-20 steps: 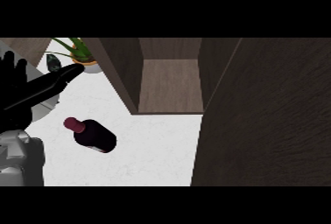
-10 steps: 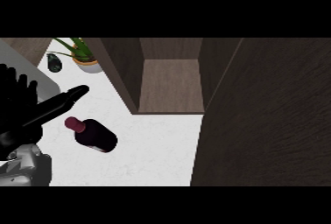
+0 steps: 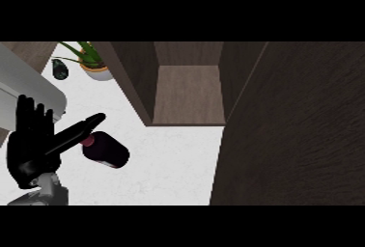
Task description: Pick up the wine, place it into the cabinet and close the cabinet
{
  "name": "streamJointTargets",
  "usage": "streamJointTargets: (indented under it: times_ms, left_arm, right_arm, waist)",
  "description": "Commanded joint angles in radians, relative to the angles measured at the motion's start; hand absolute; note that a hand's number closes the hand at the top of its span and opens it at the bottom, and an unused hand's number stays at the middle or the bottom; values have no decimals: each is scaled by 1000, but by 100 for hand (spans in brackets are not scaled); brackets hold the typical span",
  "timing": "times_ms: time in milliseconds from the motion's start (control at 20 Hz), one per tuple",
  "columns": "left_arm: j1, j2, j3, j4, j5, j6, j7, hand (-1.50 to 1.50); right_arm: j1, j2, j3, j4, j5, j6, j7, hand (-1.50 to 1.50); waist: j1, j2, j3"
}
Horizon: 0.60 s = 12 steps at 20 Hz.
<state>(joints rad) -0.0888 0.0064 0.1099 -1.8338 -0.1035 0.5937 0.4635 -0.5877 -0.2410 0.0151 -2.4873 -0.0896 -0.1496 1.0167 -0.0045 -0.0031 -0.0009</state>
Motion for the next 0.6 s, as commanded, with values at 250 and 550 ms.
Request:
streamJointTargets:
  times_ms: [250,550]
  left_arm:
    - [129,-6,-53,108,153,6,-236,-150]
    - [167,-6,-43,168,219,-4,-335,-150]
  right_arm:
    - [42,15,9,-113,-48,-14,48,-150]
    - [80,-10,-72,-118,-134,31,24,-150]
  waist:
    - [1,1,0]
    - [1,1,1]
